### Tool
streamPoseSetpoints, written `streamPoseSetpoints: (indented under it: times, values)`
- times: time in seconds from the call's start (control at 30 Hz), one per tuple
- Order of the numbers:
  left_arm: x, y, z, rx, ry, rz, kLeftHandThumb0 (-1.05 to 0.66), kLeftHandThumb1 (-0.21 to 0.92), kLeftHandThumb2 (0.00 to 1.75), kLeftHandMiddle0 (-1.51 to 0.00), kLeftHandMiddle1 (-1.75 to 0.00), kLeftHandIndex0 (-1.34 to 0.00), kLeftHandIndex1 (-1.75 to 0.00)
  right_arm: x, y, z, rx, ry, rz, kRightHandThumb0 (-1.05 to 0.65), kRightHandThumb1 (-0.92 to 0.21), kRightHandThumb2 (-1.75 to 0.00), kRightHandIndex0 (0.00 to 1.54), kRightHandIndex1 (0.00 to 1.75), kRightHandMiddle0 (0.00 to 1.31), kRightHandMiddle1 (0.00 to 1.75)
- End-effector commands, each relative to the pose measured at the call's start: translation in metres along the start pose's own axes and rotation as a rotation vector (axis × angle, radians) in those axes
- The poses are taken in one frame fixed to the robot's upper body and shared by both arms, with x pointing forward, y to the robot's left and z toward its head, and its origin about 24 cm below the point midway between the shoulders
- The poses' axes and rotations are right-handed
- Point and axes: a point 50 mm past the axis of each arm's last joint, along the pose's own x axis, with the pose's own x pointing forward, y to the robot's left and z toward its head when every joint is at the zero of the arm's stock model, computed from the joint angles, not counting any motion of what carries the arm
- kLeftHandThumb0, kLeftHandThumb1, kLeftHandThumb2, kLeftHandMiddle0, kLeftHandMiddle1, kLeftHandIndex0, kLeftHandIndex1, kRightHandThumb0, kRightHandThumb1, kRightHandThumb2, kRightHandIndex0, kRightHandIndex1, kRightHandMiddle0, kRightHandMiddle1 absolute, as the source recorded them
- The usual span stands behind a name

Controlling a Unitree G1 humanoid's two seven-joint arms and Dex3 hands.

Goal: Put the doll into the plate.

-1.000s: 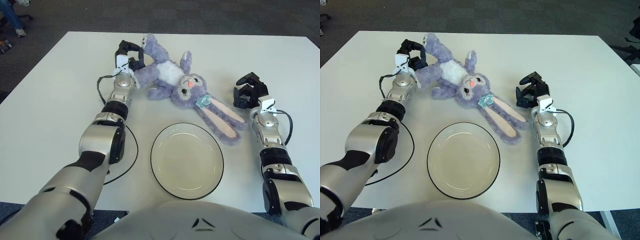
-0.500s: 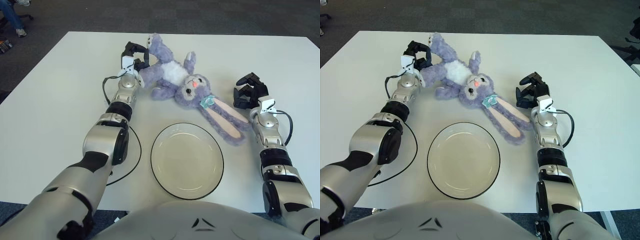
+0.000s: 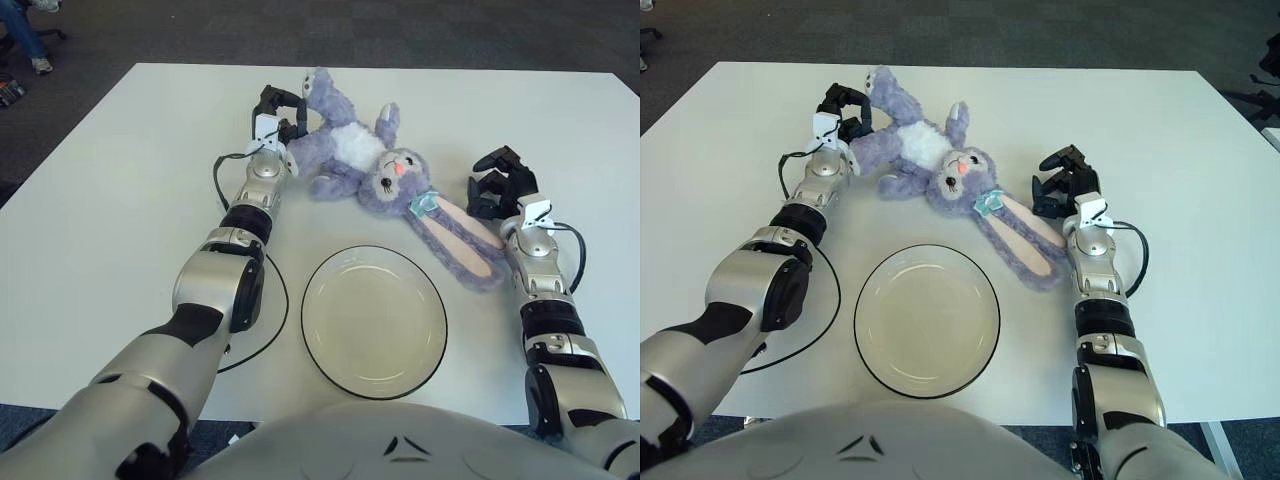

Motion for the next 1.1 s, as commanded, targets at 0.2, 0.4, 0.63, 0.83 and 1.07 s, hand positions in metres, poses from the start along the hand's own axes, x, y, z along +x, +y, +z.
streamPoseSetpoints:
  times: [0.2,0.4,0.63,0.83,1.07]
  values:
    - [-0.002,-0.005,-0.001,0.000,-0.003,-0.007,-0.39,0.65,0.89,-1.04,-1.75,-0.36,-1.75,-0.006,0.000,-0.005,-0.002,0.039,0.015,-0.01,-0.29,-1.31,0.72,1.64,0.38,1.70]
    - [-0.004,-0.010,-0.003,0.009,0.012,-0.031,-0.39,0.66,0.88,-0.98,-1.75,-0.36,-1.75,-0.006,-0.001,0.000,0.003,0.019,0.019,-0.01,-0.29,-1.31,0.72,1.63,0.38,1.71]
    - [-0.006,-0.013,-0.005,0.008,0.013,-0.036,-0.39,0.66,0.88,-0.95,-1.75,-0.36,-1.75,-0.004,-0.003,0.007,0.002,0.006,0.024,-0.01,-0.29,-1.31,0.72,1.61,0.38,1.73]
    - [-0.006,-0.012,-0.006,0.020,0.011,-0.032,-0.39,0.65,0.89,-0.97,-1.75,-0.36,-1.75,0.004,-0.007,0.024,-0.009,-0.020,0.027,-0.01,-0.31,-1.28,0.72,1.60,0.37,1.72]
    - [-0.005,-0.011,-0.005,0.034,0.013,-0.026,-0.39,0.65,0.90,-0.97,-1.75,-0.37,-1.75,0.011,-0.009,0.059,-0.261,-0.073,0.043,-0.01,-0.46,-1.13,0.44,1.70,0.39,1.71]
